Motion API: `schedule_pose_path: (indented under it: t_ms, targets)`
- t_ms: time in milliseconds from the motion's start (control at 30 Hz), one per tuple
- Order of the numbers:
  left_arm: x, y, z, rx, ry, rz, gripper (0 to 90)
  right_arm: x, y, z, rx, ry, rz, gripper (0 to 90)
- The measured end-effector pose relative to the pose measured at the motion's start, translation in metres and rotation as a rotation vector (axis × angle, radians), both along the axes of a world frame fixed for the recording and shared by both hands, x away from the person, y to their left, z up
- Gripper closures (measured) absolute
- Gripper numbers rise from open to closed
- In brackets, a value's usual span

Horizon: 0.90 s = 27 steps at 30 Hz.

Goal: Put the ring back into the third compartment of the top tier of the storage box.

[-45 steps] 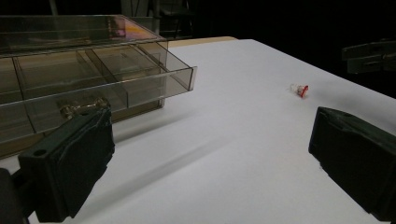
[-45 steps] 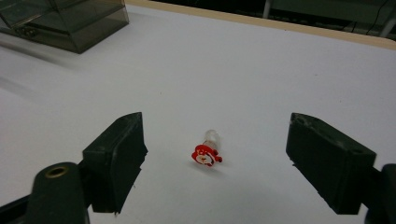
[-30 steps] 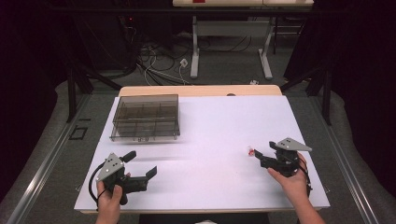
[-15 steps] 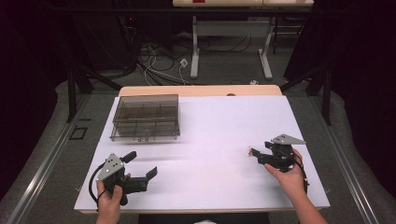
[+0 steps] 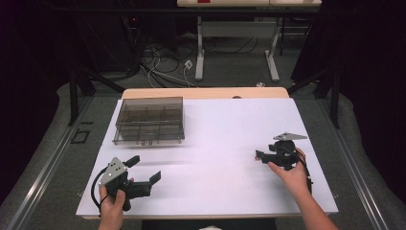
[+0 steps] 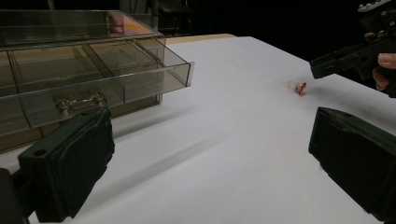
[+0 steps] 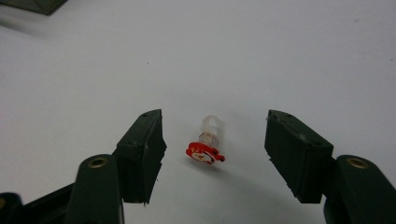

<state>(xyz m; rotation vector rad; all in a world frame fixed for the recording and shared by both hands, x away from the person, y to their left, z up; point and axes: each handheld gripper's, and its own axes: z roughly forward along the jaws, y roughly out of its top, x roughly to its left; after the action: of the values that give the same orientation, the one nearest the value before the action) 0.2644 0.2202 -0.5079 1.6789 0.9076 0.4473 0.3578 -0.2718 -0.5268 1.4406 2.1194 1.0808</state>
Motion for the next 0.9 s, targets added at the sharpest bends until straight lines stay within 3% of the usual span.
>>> schedule_pose_path:
  t_ms: [67,433,567,767,900]
  targets:
    - [0.000,0.000,0.000,-0.002,0.001,-0.002,0.5,0.002,0.001,-0.002,0.002,0.022,0.003,38.3]
    - [0.000,0.001,-0.001,0.003,0.004,-0.002,0.5,0.007,0.009,-0.012,-0.008,0.054,0.020,44.7]
    - [0.000,0.001,-0.001,0.002,0.006,0.001,0.5,0.008,0.013,-0.015,-0.031,0.050,0.024,46.0]
    - [0.000,0.002,-0.001,-0.002,0.008,0.004,0.5,0.009,0.014,-0.018,-0.014,0.059,0.019,47.7]
    - [0.000,0.003,-0.001,-0.005,0.013,0.006,0.5,0.010,0.014,-0.021,-0.034,0.060,0.018,48.8]
